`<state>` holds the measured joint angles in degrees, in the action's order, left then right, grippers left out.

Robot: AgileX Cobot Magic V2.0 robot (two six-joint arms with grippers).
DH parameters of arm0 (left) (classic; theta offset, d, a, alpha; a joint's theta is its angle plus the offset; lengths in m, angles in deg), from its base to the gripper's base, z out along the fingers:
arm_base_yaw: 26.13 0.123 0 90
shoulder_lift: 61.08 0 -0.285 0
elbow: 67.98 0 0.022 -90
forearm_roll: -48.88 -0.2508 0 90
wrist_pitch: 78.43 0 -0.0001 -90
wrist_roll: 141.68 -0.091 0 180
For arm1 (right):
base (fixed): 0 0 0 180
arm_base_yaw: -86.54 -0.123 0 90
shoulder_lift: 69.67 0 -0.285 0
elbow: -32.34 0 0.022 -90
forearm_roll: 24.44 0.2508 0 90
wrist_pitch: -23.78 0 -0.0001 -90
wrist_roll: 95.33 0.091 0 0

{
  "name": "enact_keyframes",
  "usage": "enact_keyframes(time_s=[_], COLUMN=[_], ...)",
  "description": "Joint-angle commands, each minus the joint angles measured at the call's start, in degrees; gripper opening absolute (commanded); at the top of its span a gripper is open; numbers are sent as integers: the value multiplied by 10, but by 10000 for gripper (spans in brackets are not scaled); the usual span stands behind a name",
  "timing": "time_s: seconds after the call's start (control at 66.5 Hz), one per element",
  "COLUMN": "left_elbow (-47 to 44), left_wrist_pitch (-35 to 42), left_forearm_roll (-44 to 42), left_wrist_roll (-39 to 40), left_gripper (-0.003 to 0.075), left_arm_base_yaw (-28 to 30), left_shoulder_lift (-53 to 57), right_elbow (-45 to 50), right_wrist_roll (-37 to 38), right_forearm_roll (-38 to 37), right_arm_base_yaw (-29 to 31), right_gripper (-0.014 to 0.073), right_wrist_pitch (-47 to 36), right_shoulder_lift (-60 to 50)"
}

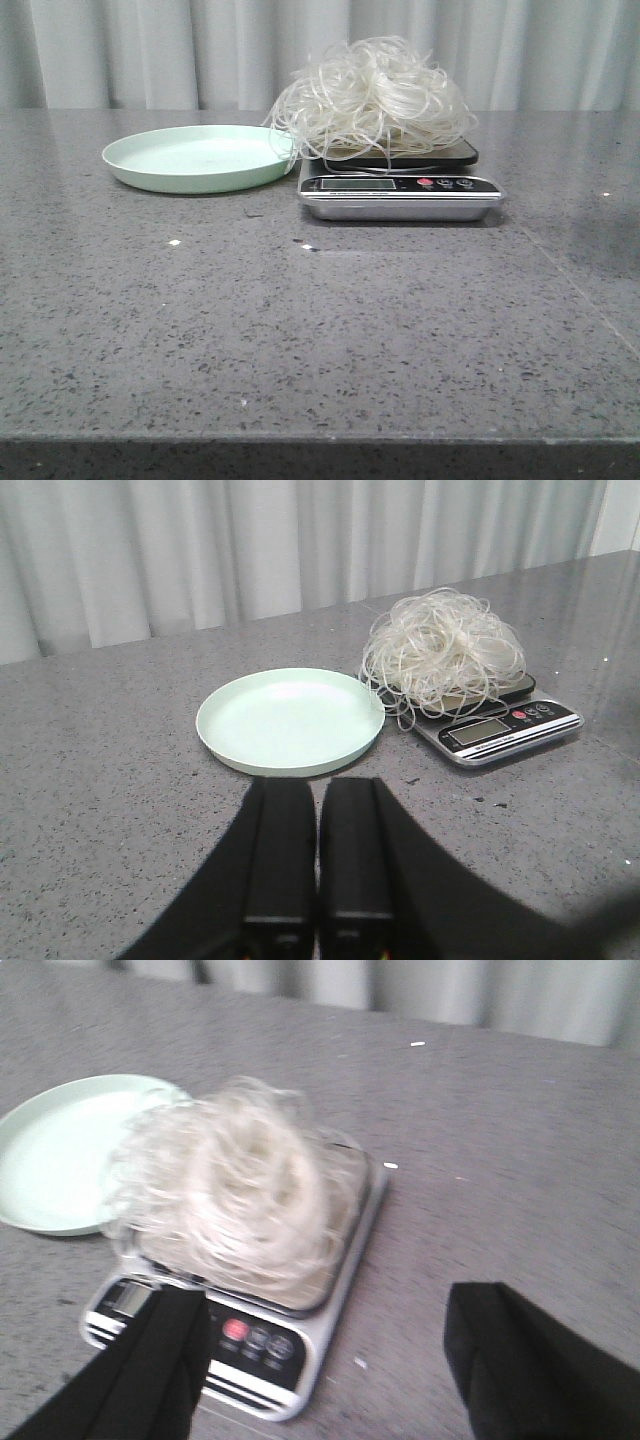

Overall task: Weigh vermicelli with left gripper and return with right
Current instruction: 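Withdraw the left gripper and let the scale weigh the vermicelli, then lower the right gripper onto the vermicelli on the scale and grasp it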

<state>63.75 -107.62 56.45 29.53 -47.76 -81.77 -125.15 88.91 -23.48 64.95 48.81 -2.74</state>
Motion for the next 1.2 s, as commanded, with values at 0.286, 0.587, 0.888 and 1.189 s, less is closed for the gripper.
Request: enact_keyframes(time_s=[0.286,0.587,0.888,1.189], left_elbow=[15,15,15,15], left_wrist_pitch=[46,46,46,46], left_forearm_roll=[9,9,9,9], left_wrist_roll=[-1,-1,-1,-1], left_gripper=[127,127,127,127], left_arm_base_yaw=[1,1,1,1], left_shoulder_lift=[-7,-7,-7,-7], right_elbow=[-300,-474,-579,-665], right_wrist_roll=[-1,-1,-1,-1], right_forearm_roll=[-4,-4,-10,7], right_arm_base_yaw=[-57,-57,-59,-76], right_gripper=[607,607,112,134], right_wrist_pitch=[71,223,392,374], right_shoulder_lift=[281,459,544,517])
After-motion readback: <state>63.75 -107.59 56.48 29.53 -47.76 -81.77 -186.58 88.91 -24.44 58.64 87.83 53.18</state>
